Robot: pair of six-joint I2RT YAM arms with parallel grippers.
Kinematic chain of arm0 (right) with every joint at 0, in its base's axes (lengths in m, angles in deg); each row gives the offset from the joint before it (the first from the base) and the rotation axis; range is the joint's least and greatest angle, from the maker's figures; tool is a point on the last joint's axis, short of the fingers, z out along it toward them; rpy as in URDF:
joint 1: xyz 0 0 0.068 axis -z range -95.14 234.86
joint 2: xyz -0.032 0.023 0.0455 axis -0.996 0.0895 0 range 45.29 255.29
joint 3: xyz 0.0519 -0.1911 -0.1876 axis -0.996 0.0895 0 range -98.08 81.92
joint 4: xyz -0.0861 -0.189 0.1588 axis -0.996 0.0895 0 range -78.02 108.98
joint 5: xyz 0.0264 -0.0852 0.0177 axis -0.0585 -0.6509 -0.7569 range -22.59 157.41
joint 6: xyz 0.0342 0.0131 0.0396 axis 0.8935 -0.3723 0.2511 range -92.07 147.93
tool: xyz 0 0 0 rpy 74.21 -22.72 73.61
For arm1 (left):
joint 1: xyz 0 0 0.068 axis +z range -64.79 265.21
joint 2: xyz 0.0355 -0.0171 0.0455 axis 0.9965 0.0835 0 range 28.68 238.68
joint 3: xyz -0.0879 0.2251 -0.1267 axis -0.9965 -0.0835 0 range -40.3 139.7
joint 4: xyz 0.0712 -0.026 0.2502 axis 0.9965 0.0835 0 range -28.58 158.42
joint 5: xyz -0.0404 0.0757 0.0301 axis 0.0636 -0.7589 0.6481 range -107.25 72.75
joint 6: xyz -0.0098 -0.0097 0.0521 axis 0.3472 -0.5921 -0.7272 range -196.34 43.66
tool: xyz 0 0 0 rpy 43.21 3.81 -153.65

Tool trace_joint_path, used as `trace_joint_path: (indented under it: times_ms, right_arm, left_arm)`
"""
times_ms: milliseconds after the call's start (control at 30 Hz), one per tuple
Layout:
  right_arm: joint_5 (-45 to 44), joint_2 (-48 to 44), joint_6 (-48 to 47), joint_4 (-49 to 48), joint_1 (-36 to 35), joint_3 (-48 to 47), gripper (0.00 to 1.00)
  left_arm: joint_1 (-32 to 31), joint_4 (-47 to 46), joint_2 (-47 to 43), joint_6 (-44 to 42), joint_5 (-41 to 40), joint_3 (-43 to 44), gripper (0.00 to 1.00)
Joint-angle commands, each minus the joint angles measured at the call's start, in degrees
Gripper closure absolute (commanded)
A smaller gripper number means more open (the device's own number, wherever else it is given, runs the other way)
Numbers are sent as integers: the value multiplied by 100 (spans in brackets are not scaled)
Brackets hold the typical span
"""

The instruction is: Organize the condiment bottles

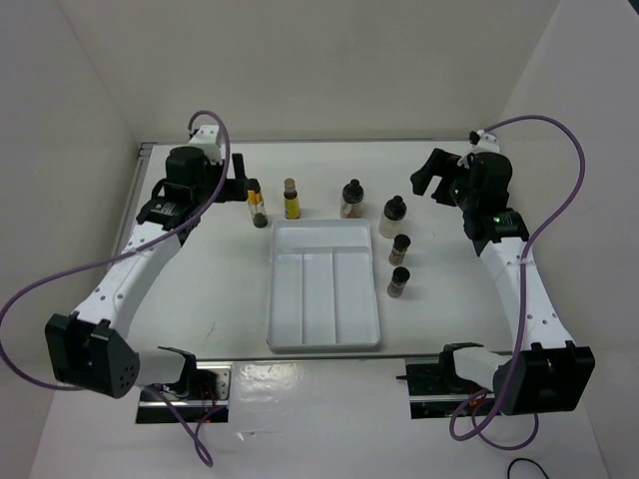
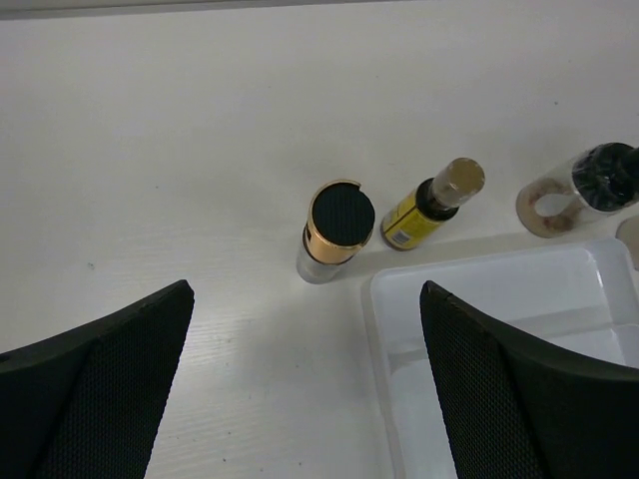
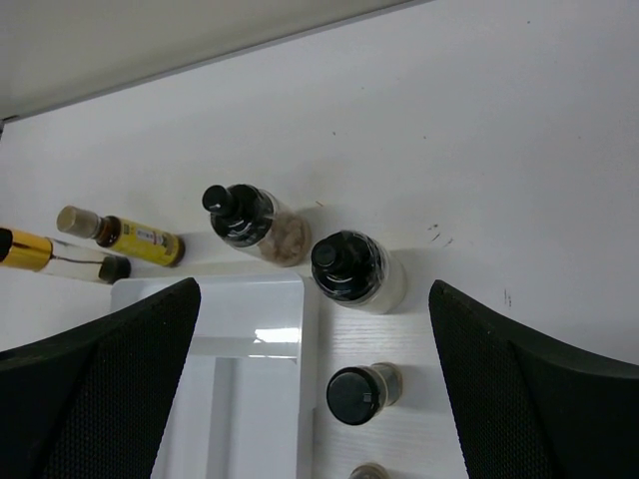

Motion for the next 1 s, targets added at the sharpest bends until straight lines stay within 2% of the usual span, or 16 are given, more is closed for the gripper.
trace_joint_path:
  times_ms: [0,133,733,967]
  right_arm:
    - [188,156,-82,-468,-17,-185,0]
    - [189,350,-82,-468,-70,-327,0]
    - [251,693,-82,-653,-123,-327,0]
    - [198,693,-82,-600,-123,-274,0]
  left_arm:
    - [-60,-426,518,-323,-126,359,0]
    - [-271,-479,1019,-411,-661,588,0]
    - [-324,-646,2267,-534,-680,1106,0]
    - [-324,-646,2443,-482,-680,1160,0]
